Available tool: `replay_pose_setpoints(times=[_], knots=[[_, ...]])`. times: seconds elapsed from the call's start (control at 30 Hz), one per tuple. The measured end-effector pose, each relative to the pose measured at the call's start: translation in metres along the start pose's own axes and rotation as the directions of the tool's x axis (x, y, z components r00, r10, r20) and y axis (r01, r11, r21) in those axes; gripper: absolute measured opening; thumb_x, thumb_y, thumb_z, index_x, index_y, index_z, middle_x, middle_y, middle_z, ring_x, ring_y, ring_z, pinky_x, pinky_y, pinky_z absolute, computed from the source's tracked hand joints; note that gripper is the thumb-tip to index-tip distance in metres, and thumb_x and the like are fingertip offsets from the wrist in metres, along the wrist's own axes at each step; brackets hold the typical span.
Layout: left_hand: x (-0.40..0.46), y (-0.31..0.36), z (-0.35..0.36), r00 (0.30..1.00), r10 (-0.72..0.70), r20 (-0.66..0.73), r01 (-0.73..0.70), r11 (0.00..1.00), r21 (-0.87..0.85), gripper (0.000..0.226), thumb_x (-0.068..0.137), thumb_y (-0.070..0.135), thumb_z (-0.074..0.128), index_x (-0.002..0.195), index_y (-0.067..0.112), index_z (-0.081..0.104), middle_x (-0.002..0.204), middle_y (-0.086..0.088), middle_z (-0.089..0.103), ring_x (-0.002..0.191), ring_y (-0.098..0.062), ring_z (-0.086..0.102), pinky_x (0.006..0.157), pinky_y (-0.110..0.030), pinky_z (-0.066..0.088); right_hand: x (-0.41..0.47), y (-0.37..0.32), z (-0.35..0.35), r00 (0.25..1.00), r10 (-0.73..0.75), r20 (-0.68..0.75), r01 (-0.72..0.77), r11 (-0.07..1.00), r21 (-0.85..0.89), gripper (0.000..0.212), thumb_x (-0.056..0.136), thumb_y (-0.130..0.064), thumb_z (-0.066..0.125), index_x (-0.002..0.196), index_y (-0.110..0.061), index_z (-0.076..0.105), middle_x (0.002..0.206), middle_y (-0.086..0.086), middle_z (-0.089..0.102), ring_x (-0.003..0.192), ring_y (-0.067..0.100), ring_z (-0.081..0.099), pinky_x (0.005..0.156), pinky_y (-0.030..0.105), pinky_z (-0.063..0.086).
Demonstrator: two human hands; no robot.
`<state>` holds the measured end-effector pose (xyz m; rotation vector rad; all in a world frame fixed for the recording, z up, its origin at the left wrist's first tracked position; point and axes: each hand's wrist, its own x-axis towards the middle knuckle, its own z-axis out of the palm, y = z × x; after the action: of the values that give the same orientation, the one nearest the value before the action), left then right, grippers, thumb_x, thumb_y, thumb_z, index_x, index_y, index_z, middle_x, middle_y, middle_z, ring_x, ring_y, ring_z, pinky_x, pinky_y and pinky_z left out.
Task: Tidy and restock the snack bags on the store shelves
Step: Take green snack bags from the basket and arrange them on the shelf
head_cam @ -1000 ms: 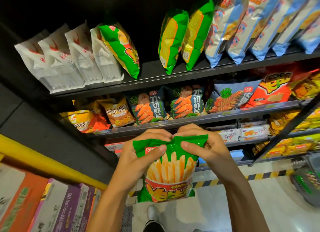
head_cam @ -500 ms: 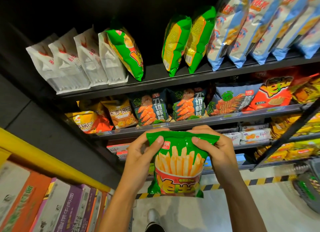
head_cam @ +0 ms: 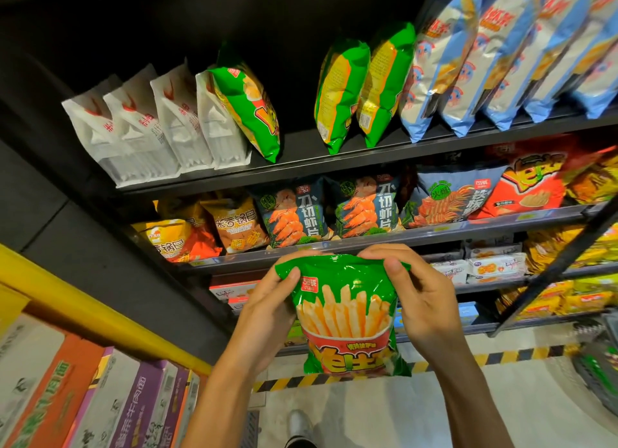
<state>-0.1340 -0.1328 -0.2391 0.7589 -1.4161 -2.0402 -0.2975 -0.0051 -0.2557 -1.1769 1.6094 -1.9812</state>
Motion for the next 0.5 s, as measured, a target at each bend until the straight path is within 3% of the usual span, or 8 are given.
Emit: replay_pose_setpoints(times=[0.1,0.2,0.3,0.4,0.43,0.5], knots=[[-0.001,-0.002,-0.008,0.993,-0.048,0.104,0.043,0.998,0.048,0.046,0.097,0.026,0.053,0.140,0.014,0.056,0.139,-0.012,0.065,0.131,-0.028,0.060,0.100,-0.042,0.047,0.000,0.001,-0.001,0.998,0.059,-0.031,-0.058,0.997,0.044,0.036,0.109,-0.023,0.037,0.108,-0.017,0.072,0.108,-0.003,0.076,0.107,0.017,0.070,0.090,0.028,0.056],[0.001,-0.006,-0.010,0.987,-0.050,0.151,0.028,0.989,0.143,0.042,0.103,0.029,0.049,0.144,0.020,0.054,0.141,-0.008,0.063,0.134,-0.027,0.057,0.108,-0.046,0.046,0.003,-0.003,-0.001,0.984,0.166,-0.070,-0.160,0.984,0.081,0.040,0.107,-0.027,0.034,0.105,-0.014,0.072,0.101,-0.005,0.077,0.097,0.010,0.073,0.079,0.021,0.056],[0.004,-0.008,-0.007,0.995,0.010,0.101,-0.038,0.962,0.270,0.038,0.106,0.031,0.044,0.142,0.029,0.055,0.138,-0.002,0.066,0.130,-0.025,0.061,0.100,-0.042,0.053,0.007,-0.007,-0.006,0.951,0.306,0.045,-0.309,0.946,0.100,0.040,0.103,-0.037,0.037,0.111,-0.020,0.073,0.102,-0.013,0.078,0.099,0.003,0.072,0.077,0.013,0.053],[0.008,-0.007,-0.003,0.994,0.110,-0.009,-0.104,0.961,0.257,0.037,0.106,0.029,0.042,0.139,0.031,0.059,0.136,-0.003,0.067,0.126,-0.029,0.063,0.101,-0.051,0.053,0.007,-0.004,-0.015,0.904,0.363,0.224,-0.394,0.913,0.108,0.050,0.098,-0.062,0.045,0.141,-0.040,0.058,0.136,-0.020,0.066,0.126,-0.004,0.059,0.094,0.015,0.050],[0.010,-0.005,-0.003,0.988,0.145,-0.052,-0.128,0.962,0.242,0.036,0.108,0.027,0.041,0.138,0.031,0.060,0.136,-0.004,0.067,0.126,-0.029,0.064,0.103,-0.055,0.051,0.006,-0.001,-0.016,0.880,0.387,0.274,-0.421,0.904,0.077,0.063,0.091,-0.071,0.054,0.149,-0.048,0.045,0.149,-0.021,0.054,0.136,-0.004,0.050,0.103,0.018,0.046],[0.014,0.000,-0.004,0.971,0.207,-0.118,-0.180,0.961,0.212,0.037,0.110,0.024,0.039,0.139,0.032,0.060,0.138,-0.006,0.066,0.126,-0.029,0.063,0.106,-0.059,0.048,0.004,0.006,-0.017,0.814,0.449,0.368,-0.477,0.879,-0.017,0.096,0.076,-0.069,0.074,0.156,-0.054,0.024,0.158,-0.017,0.039,0.146,0.001,0.038,0.111,0.023,0.040]])
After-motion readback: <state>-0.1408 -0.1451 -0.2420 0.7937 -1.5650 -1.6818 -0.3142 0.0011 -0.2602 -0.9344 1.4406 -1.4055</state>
